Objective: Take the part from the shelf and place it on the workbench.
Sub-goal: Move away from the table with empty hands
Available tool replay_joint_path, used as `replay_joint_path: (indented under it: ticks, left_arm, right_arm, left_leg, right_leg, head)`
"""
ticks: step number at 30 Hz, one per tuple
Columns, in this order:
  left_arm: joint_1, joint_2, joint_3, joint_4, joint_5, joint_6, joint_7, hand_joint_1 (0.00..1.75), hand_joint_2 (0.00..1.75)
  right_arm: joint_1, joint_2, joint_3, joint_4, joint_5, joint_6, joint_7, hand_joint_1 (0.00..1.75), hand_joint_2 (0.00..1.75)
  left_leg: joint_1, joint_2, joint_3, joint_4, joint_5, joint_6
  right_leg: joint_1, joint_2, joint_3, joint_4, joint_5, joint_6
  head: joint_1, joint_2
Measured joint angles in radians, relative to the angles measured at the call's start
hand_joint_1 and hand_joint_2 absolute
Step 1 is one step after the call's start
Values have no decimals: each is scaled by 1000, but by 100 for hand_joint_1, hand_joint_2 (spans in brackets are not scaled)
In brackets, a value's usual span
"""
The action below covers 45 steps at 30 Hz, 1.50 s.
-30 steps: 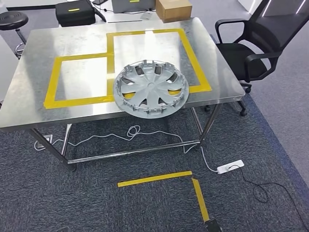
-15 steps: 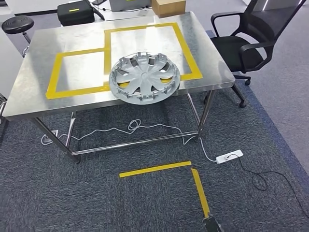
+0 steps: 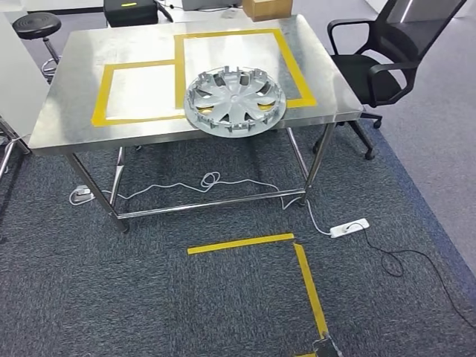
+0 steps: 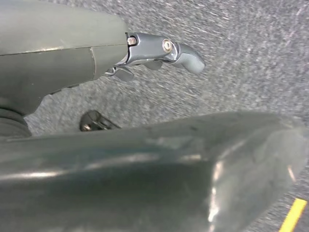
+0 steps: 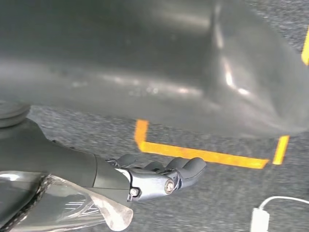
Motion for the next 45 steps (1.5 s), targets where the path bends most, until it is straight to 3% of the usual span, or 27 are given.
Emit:
replay_joint_path:
  ticks: [1,2,3,4,6,8,9,11,13,14,15,16,18,19,21,22,24,26,29,30,31,32,34,36,38,40,45]
  left_arm:
    - [0,0,-1,0,0,0,-1,0,0]
    - [0,0,-2,0,0,0,-1,0,0]
    - [0,0,-4,-1,0,0,-1,0,0]
    - [-1,0,-5,-1,0,0,-1,0,0]
    - [-2,0,-7,-2,0,0,-2,0,0]
    - [-1,0,-8,-3,2,1,-3,0,0]
    - [-1,0,-8,-3,4,4,-4,0,0]
    - [0,0,-10,-3,10,13,-12,0,0]
    - [0,0,-17,-3,16,21,-21,0,0]
    - [0,0,-21,-2,21,25,-26,0,0]
    - [0,0,-26,-2,28,28,-30,0,0]
    - [0,0,-32,-2,37,30,-34,0,0]
    - [-1,0,-46,-1,61,26,-42,0,0]
    - [-1,1,-54,-1,71,21,-46,0,0]
    - [-1,1,-70,-1,85,13,-53,0,0]
    - [-1,1,-76,-1,88,12,-54,0,0]
    - [-1,0,-84,-1,91,10,-56,0,0]
    - [0,-1,-89,0,93,9,-56,0,0]
    - [4,-2,-105,1,112,16,-55,0,0]
    - [5,-1,-113,1,121,20,-55,0,0]
    - [5,-1,-122,1,128,23,-55,0,0]
    - [5,-1,-128,1,132,25,-55,0,0]
    - [5,-1,-136,1,136,26,-55,0,0]
    - [5,0,-145,1,137,28,-55,0,0]
    - [6,1,-157,1,148,33,-54,0,0]
    - [9,3,-174,1,167,42,-52,0,0]
    - [14,5,-223,1,210,65,-47,0,0]
  right_arm:
    - [0,0,1,1,-5,-2,1,0,0]
    - [1,0,3,1,-9,-5,2,0,0]
    - [0,0,5,1,-12,-7,2,0,0]
    - [0,0,8,1,-14,-8,2,0,0]
    - [-2,1,13,2,-16,-10,2,0,0]
    - [0,1,14,4,-19,-11,3,0,0]
    - [2,1,15,6,-22,-12,4,0,0]
    - [6,1,17,8,-28,-14,6,0,0]
    - [8,1,21,8,-33,-16,7,0,0]
    - [9,1,22,8,-36,-16,7,0,0]
    - [10,1,24,8,-39,-18,7,0,0]
    - [10,1,25,9,-43,-20,8,0,0]
    - [12,1,27,10,-50,-26,10,0,0]
    - [12,2,27,11,-52,-29,10,0,0]
    - [13,3,29,12,-55,-32,11,0,0]
    - [13,3,30,12,-56,-33,11,0,0]
    - [14,3,32,13,-57,-33,12,0,0]
    - [15,3,33,13,-57,-34,12,0,0]
    - [17,3,34,15,-59,-36,14,0,0]
    - [19,3,34,15,-60,-37,14,0,0]
    - [20,3,34,16,-61,-38,14,0,0]
    - [20,3,34,16,-62,-39,14,0,0]
    - [18,3,34,16,-63,-39,14,0,0]
    - [15,3,35,16,-63,-40,14,0,0]
    - [18,3,36,17,-65,-42,14,0,0]
    - [21,3,36,19,-66,-44,14,0,0]
    - [17,3,36,26,-68,-45,14,0,0]
  left_leg:
    - [1,1,-22,9,11,-3]
    - [2,2,-44,19,20,-7]
    - [2,2,-63,29,29,-12]
    - [1,1,-78,39,37,-17]
    - [-1,1,-94,49,57,-27]
    - [2,-1,-104,51,74,-37]
    - [4,-3,-110,58,62,-42]
    - [7,-6,-128,120,-23,-52]
    - [8,-7,-144,240,-126,-58]
    - [8,-7,-147,295,-144,-59]
    - [8,-7,-141,329,-133,-57]
    - [8,-7,-126,334,-102,-54]
    - [4,-7,-51,248,-40,-40]
    - [1,-7,-2,177,-32,-31]
    - [-4,-7,72,52,-55,-17]
    - [-6,-7,86,20,-68,-14]
    - [-4,-6,84,-6,-68,-8]
    - [2,-5,69,-13,-53,-1]
    - [0,-2,38,-6,-34,5]
    - [0,-1,29,-2,-30,5]
    - [-1,-1,20,2,-26,4]
    - [0,-1,13,6,-23,2]
    - [-2,-1,4,18,-19,-4]
    - [-6,-1,-5,30,-18,-12]
    - [-9,-1,-12,36,-14,-5]
    - [-9,-1,-16,36,-10,7]
    - [-7,-2,-17,28,-1,-4]
  right_leg:
    - [-2,0,24,1,34,2]
    - [-5,0,64,-33,65,4]
    - [-8,1,123,-98,74,6]
    - [-9,3,187,-181,63,5]
    - [-7,6,259,-299,21,-5]
    - [-4,3,249,-318,20,-25]
    - [-3,1,239,-317,30,-36]
    - [-4,-4,210,-317,53,-55]
    - [0,-5,180,-316,75,-64]
    - [2,-6,167,-316,86,-65]
    - [4,-7,155,-315,97,-65]
    - [7,-8,142,-313,109,-64]
    - [10,-9,119,-309,129,-61]
    - [13,-9,111,-307,137,-59]
    - [14,-11,101,-304,151,-49]
    - [15,-12,97,-303,159,-43]
    - [16,-15,85,-303,169,-30]
    - [17,-11,54,-264,135,-17]
    - [10,-2,-18,-78,24,-5]
    - [9,-1,-23,-39,9,-4]
    - [8,-1,-7,-41,12,-3]
    - [7,-1,30,-82,29,-4]
    - [6,-1,131,-219,62,-9]
    - [7,0,184,-299,70,-22]
    - [7,0,185,-307,72,-31]
    - [9,-1,183,-308,76,-33]
    - [12,-3,179,-307,80,-40]
  head:
    - [0,0]
    - [0,0]
    - [0,0]
    - [0,0]
    - [0,0]
    - [1,0]
    - [2,0]
    - [-1,0]
    - [-5,0]
    - [-6,0]
    - [-6,0]
    - [-6,0]
    - [-6,0]
    - [-6,0]
    - [-6,0]
    - [-6,0]
    - [-7,0]
    - [-2,0]
    - [6,0]
    - [6,0]
    - [6,0]
    - [6,0]
    - [7,0]
    - [7,0]
    - [7,0]
    - [7,0]
    - [7,0]
